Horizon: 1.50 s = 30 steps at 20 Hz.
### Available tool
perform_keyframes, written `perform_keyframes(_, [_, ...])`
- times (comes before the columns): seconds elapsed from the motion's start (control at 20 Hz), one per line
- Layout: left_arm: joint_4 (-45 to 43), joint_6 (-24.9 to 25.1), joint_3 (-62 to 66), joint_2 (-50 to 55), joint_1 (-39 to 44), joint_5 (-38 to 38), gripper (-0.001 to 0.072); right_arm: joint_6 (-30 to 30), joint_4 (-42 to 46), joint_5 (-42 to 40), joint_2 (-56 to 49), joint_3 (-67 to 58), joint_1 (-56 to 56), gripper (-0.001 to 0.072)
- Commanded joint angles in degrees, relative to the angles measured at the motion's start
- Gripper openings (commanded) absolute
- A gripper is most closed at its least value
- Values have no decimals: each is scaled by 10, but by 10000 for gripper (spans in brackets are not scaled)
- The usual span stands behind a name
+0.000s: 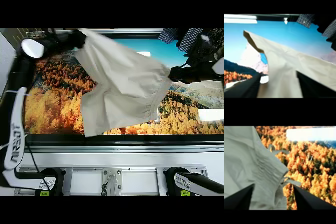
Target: Fold the clothes and pants, and hang the long-sleeved shirts on hangers.
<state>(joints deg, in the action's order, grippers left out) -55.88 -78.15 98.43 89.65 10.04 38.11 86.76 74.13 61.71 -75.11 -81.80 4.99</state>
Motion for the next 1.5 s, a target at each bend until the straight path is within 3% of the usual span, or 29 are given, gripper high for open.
perform_keyframes(0.0, [-1,-27,1,48,-26,42,589,4,13,-47,-52,0,27,597])
perform_keyframes(0.15, [-1,-44,-9,36,-105,201,587,3,14,-16,-19,3,58,597])
perform_keyframes(0.3, [-8,-58,-148,-29,-165,258,586,-2,16,24,51,48,68,597])
perform_keyframes(0.5, [-66,-78,-412,-139,-197,262,587,-2,7,28,154,157,64,597])
perform_keyframes(0.75, [-7,-76,-660,-224,-200,180,588,-2,-13,28,207,215,63,597])
perform_keyframes(1.0, [81,-35,-707,-201,-184,125,587,-2,-46,20,207,215,59,597])
perform_keyframes(1.25, [94,-38,-636,-128,-88,112,586,-2,-50,18,207,215,59,597])
perform_keyframes(1.3, [94,-47,-622,-113,-71,112,500,-2,-50,20,207,215,59,597])
perform_keyframes(1.45, [93,-47,-594,-91,-35,112,133,-2,-46,26,207,219,62,599])
